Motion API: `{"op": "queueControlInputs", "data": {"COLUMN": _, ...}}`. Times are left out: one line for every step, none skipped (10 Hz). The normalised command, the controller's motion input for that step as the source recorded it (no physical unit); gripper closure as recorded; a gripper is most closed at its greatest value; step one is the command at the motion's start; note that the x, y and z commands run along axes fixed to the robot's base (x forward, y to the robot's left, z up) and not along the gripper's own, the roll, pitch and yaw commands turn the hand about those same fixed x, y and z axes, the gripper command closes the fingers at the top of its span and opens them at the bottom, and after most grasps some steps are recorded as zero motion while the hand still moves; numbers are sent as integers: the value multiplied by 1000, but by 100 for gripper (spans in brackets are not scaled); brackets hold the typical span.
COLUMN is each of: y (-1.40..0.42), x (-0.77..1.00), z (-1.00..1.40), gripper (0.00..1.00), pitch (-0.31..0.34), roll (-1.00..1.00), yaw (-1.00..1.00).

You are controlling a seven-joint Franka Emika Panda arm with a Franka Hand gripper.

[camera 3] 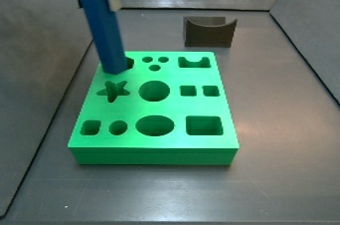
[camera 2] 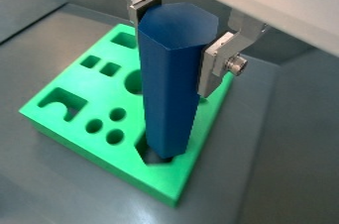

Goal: Insert the hexagon object.

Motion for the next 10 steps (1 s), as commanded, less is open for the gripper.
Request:
{"op": "queueControlInputs", "data": {"y": 251, "x": 97, "z": -257, "gripper": 100, "pitch": 0, "roll": -76, "yaw": -169}}
{"op": "queueControlInputs", "data": {"y": 0, "x": 500, "z": -297, "gripper": 100, "pitch": 137, "roll": 0, "yaw": -149}}
{"op": "queueControlInputs", "data": {"y": 0, "x": 563, "z": -326, "gripper": 100, "pitch": 80, "roll": 0, "yaw": -471}}
{"op": "queueControlInputs", "data": {"y": -9, "x": 546, "z": -277, "gripper": 100, "pitch": 4, "roll": -37, "yaw": -574}}
{"op": "queueControlInputs", "data": {"y": 0, "x": 566, "z": -349, "gripper": 100, "pitch": 30, "roll": -4, "yaw": -529}}
{"op": "queueControlInputs", "data": {"y": 0, "x": 694, "z": -406, "gripper": 100, "pitch": 157, "roll": 43, "yaw": -314}}
{"op": "queueControlInputs", "data": {"y": 0, "x": 620, "z": -371, "gripper": 100, "pitch": 193, "roll": 23, "yaw": -251}}
{"op": "queueControlInputs", "data": {"y": -26, "x": 411, "z": -209, "gripper": 100, "pitch": 137, "roll": 0, "yaw": -249}}
{"op": "queueControlInputs", "data": {"y": -74, "x": 51, "z": 0, "gripper": 100, "pitch": 20, "roll": 0, "yaw": 0}}
{"op": "queueControlInputs", "data": {"y": -149, "x": 523, "z": -180, "gripper": 100, "pitch": 183, "roll": 179, "yaw": -49}}
